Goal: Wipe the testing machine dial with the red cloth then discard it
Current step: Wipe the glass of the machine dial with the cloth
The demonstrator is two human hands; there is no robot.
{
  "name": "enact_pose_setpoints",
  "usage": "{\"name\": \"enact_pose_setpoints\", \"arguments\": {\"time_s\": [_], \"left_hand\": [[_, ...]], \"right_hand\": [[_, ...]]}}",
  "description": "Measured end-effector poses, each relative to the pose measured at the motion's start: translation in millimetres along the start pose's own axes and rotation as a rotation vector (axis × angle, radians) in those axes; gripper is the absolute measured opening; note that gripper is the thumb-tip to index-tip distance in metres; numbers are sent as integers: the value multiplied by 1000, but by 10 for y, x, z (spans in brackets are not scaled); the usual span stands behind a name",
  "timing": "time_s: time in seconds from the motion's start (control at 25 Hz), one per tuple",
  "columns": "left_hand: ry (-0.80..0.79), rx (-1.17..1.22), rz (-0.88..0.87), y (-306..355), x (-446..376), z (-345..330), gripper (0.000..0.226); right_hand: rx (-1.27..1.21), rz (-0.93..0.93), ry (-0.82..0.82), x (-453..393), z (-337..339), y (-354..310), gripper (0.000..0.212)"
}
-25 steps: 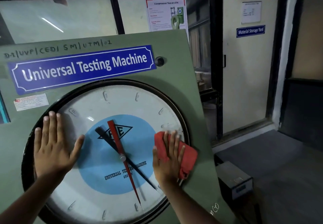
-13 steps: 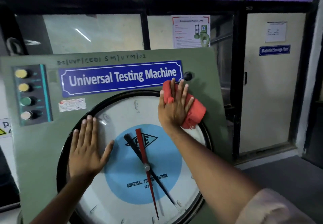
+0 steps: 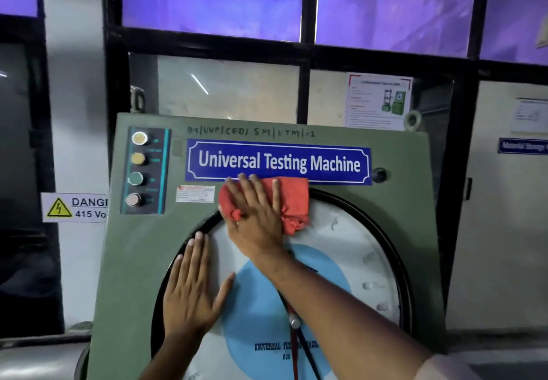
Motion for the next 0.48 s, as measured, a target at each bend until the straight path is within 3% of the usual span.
{"name": "enact_pose_setpoints", "arguments": {"time_s": [0.24,0.48], "left_hand": [[-21,-25,14,18,-4,40,91],[-44,-34,14,98,-19,46,91]], "right_hand": [[21,268,-158,-44,49,-117,68],[44,32,-70,-40,465,650,70]]}}
Point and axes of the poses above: each hand's wrist, its own x-axis away from the middle knuckle, its own z-axis out of the back of the hand, y = z × x, the point moved 4 cm from there along -x, towards the middle knuckle, and after that the axes turned 8 degrees about -x, right-handed, at the moved point
